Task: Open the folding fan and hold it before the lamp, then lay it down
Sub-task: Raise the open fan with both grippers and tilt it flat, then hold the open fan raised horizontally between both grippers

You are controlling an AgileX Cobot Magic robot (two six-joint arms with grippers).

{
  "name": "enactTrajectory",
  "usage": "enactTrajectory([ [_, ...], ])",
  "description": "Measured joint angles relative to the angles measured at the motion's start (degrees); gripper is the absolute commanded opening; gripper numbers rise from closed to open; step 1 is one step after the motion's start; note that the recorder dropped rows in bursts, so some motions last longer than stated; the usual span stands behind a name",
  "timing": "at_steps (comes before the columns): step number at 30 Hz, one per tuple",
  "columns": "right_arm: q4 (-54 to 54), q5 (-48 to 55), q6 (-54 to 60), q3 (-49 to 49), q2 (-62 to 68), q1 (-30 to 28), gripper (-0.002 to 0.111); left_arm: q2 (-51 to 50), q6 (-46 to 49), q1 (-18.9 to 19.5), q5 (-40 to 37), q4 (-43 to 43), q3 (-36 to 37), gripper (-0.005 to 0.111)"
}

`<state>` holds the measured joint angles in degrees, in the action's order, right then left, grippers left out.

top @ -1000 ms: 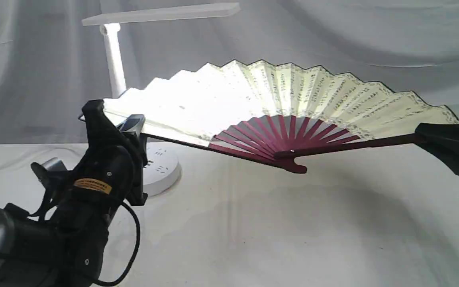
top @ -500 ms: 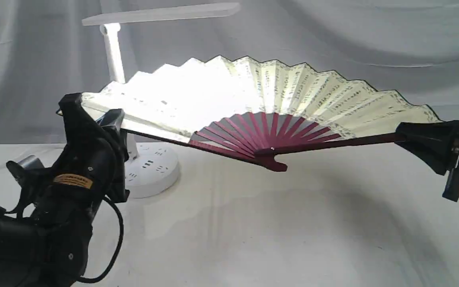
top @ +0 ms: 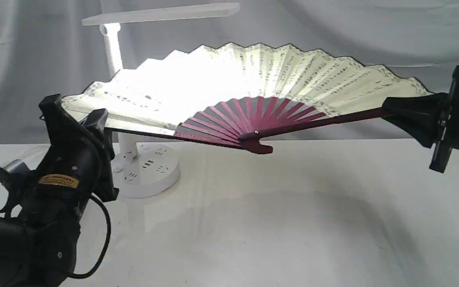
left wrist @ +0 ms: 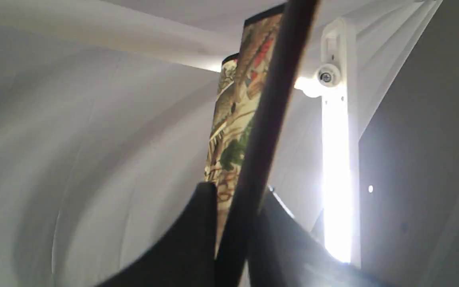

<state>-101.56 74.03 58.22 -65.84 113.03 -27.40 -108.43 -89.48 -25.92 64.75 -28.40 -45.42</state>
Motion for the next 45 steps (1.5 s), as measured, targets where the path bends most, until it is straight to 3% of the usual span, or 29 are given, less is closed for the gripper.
enactTrajectory([
  [11, 0.00, -0.83, -2.29, 0.00, -5.03, 0.00, 0.000, 1.52, -1.36, 0.22, 0.89, 0.27, 0.00, 0.000],
  [22, 0.12, -0.30, -3.56, 0.00, -8.44, 0.48, 0.000, 6.43, -1.22, 5.58, -2.93, 11.04, 0.00, 0.000],
  [45, 0.43, -0.53, -5.74, 0.00, -8.44, 0.48, 0.000, 6.50, -2.51, 6.01, -4.50, 12.54, 0.00, 0.000],
])
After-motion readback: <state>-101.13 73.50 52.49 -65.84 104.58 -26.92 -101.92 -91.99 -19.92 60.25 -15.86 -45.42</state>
